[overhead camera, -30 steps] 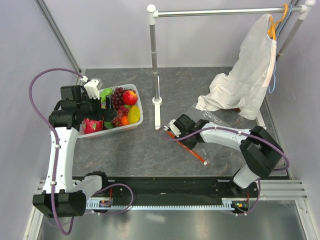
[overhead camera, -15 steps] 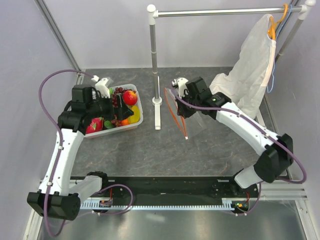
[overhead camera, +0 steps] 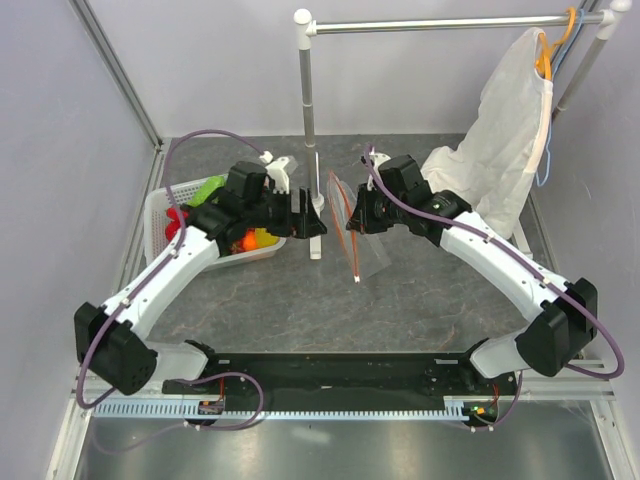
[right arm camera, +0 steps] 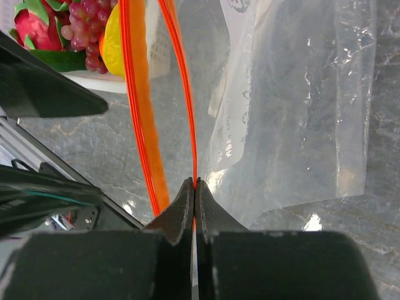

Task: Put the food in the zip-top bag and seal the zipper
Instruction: Pick up the zipper food storage bag at the center of the board, then open the zipper of the food storage bag.

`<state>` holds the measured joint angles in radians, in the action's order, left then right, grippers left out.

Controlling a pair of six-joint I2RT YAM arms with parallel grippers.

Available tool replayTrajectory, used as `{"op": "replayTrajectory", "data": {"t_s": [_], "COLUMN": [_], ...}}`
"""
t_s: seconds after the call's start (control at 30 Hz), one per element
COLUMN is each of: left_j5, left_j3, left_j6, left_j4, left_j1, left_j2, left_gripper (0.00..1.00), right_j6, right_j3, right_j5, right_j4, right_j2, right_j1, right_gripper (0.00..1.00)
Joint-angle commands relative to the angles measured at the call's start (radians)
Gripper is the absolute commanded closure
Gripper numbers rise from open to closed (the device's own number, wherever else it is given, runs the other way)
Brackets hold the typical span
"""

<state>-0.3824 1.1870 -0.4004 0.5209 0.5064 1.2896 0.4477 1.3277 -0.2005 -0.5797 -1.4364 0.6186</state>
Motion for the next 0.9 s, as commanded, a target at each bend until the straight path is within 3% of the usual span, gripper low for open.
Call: {"op": "replayTrajectory", "data": {"t_s": [0.0, 0.23, 0.33, 0.43, 0.47, 0.53, 0.67, 0.73, 0.87], "left_j5": [0.030, 0.036, 0.045, 0.053, 0.054, 0.054, 0.068, 0.077, 0.053], "left_j3": [0.059, 0.072, 0.085, 0.102, 0.106, 0.086, 0.031, 0.007, -0.003], "left_j6": [-0.069, -0.092, -0.120, -0.124, -0.120, -0.109, -0.051, -0.019, 0.070], "left_j4": [-0.104, -0.177, -0.188, -0.176, -0.165, -0.134, -0.044, 0.010, 0.085], "left_j1": [0.066, 0.172, 0.175, 0.173, 0.172, 0.150, 0.084, 0.025, -0.031], "left_j2": [0.037, 0.092, 0.134, 0.169, 0.174, 0.172, 0.155, 0.160, 0.207], "left_gripper": [0.11, 0.15, 0.21, 0.34, 0.44, 0.54, 0.88, 0.97, 0.98], "right_j6": [0.088, 0.108, 0.112, 0.100, 0.092, 0.063, 0.008, -0.033, -0.086], "right_j3": [-0.008, -0.005, -0.009, 0.007, 0.016, 0.028, 0.033, 0.025, 0.007], "right_j5": [0.038, 0.064, 0.062, 0.082, 0.094, 0.140, 0.194, 0.225, 0.204], "right_j4": [0.032, -0.029, -0.064, -0.130, -0.146, -0.210, -0.295, -0.327, -0.355], "right_j2": [0.068, 0.117, 0.142, 0.180, 0.192, 0.220, 0.264, 0.280, 0.271], "right_j1": [-0.002, 0.000, 0.000, 0.000, 0.000, 0.000, -0.002, -0.002, -0.019], "right_gripper": [1.00, 1.00, 1.00, 1.00, 1.00, 1.00, 1.00, 1.00, 1.00]}}
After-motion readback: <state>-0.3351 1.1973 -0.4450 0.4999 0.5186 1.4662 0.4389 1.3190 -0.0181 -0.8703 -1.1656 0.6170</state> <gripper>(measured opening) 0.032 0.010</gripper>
